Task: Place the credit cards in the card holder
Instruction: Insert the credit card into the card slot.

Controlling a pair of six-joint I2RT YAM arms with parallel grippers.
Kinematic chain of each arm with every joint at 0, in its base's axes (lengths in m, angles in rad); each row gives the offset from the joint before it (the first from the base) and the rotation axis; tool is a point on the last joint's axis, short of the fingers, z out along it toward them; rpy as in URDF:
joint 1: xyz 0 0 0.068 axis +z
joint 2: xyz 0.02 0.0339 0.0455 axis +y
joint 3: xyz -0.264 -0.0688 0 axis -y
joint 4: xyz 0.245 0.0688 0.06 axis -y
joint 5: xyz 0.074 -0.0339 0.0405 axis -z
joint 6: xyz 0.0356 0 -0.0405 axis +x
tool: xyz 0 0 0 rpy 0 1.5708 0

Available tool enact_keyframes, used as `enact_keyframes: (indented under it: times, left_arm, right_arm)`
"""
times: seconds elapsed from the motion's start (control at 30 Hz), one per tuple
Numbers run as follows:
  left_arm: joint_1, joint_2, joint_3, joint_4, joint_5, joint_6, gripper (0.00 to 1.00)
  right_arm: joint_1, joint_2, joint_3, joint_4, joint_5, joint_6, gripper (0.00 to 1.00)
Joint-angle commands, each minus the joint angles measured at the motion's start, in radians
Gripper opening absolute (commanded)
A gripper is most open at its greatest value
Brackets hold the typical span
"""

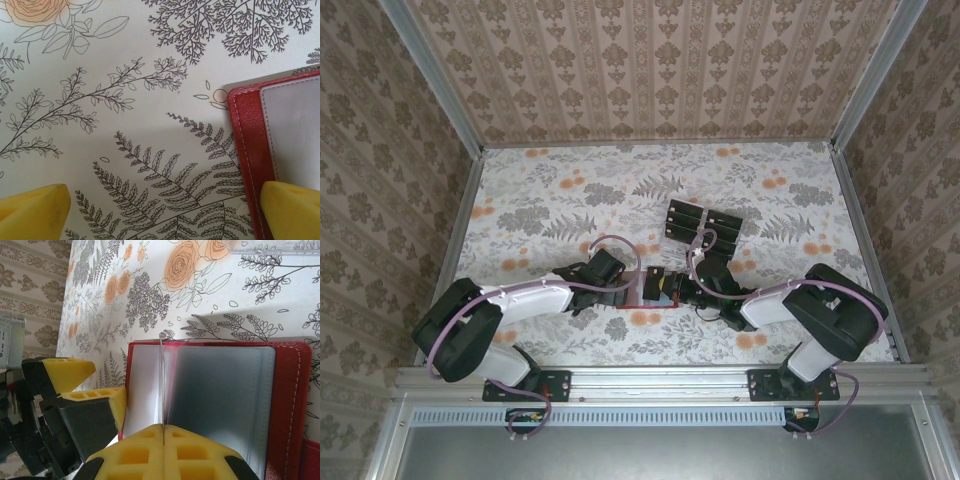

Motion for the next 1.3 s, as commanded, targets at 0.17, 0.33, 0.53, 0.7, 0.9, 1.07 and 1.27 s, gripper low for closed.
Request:
enact_keyframes:
  times: [0.17, 0.33, 0.53, 0.7, 0.9, 1.07, 1.27]
  left_arm:
    - [0.005, 0.017, -0.022, -0.013, -0.001, 0.020, 1.00]
    - [0.005, 0.017, -0.024, -0.009, 0.000, 0.021, 1.00]
    - [0.005, 0.016, -0.026, -0.009, -0.001, 0.021, 1.00]
    - [0.005, 0.016, -0.027, -0.009, -0.001, 0.021, 1.00]
    - [0.005, 0.015, -0.025, -0.009, 0.000, 0.026, 1.00]
    - [0.005, 0.016, -0.022, -0.011, -0.001, 0.026, 1.00]
    - [0.005, 0.016, -0.023, -0.011, -0.003, 0.028, 1.00]
  right_arm:
    - [0.007, 0.042, -0.007, 0.079, -0.024, 0.035, 0.00]
    - [0.015, 0.057, 0.001, 0.083, -0.039, 0.037, 0.00]
    - [0.027, 0.076, 0.004, 0.085, -0.049, 0.038, 0.00]
    - [0.031, 0.077, -0.006, 0.087, -0.048, 0.040, 0.00]
    - [0.032, 0.071, -0.013, 0.075, -0.049, 0.042, 0.00]
    - [0.031, 0.073, -0.022, 0.068, -0.049, 0.054, 0.00]
    - [0.032, 0.083, -0.017, 0.043, -0.065, 0.065, 0.00]
